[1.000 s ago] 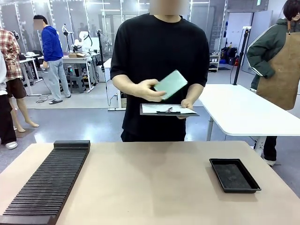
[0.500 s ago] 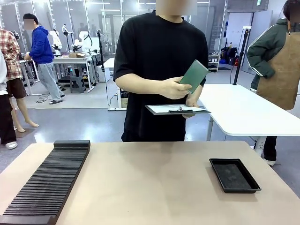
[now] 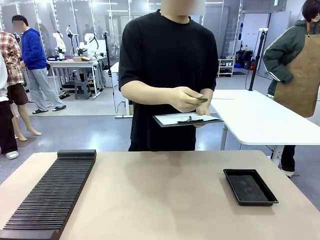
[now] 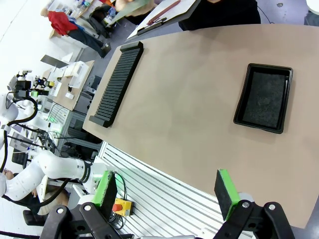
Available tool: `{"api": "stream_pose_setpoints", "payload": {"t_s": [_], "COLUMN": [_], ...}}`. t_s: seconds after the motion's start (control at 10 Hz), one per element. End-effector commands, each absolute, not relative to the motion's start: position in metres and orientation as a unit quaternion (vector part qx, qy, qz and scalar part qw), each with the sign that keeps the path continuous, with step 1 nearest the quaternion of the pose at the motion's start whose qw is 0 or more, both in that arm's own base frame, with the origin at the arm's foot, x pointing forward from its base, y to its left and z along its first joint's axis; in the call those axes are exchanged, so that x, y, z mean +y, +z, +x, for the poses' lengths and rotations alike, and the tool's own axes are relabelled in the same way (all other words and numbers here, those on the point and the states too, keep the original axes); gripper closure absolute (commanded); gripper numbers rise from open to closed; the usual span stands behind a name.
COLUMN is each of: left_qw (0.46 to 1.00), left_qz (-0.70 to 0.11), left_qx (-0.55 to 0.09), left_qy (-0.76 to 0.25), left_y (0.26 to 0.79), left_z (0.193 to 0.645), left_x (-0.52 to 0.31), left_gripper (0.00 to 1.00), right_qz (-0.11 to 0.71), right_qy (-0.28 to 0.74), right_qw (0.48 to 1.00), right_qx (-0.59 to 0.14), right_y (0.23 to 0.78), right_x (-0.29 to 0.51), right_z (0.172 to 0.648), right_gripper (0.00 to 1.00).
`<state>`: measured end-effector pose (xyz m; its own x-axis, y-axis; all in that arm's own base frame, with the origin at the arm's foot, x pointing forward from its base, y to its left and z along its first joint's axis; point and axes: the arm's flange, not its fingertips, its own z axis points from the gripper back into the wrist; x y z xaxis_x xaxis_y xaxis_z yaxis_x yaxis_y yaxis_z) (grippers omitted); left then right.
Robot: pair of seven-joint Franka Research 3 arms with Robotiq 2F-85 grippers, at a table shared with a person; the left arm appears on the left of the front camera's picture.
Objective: Inspect the PCB.
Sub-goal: Pick up the Blank PCB that the human is holding.
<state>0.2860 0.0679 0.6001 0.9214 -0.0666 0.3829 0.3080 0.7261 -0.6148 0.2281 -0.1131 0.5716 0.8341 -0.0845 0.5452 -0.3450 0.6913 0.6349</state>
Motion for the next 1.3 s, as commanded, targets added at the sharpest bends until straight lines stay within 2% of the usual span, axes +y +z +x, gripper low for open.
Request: {"api": "stream_pose_setpoints", "payload": {"t_s": [0.0, 1.2], "left_qw": [0.915, 0.915], "left_qz": [-0.353, -0.353], "left_qx": [-0.166, -0.166], "left_qy": [-0.103, -0.103], "left_y": [0.6045, 0.6045], "left_z": [0.2874, 0.2874], "left_x": [0.0684, 0.0684], "left_gripper": [0.0, 0.0], "right_qz": [0.389, 0.386], "right_qy": [0.083, 0.075], "right_qw": [0.873, 0.876], "right_qx": [-0.282, -0.278], "right_y": [0.572, 0.5717], "right_x": [-0.1134, -0.1131], "right_z": [0.2282, 0.2281], "right_gripper": [0.0, 0.0]}}
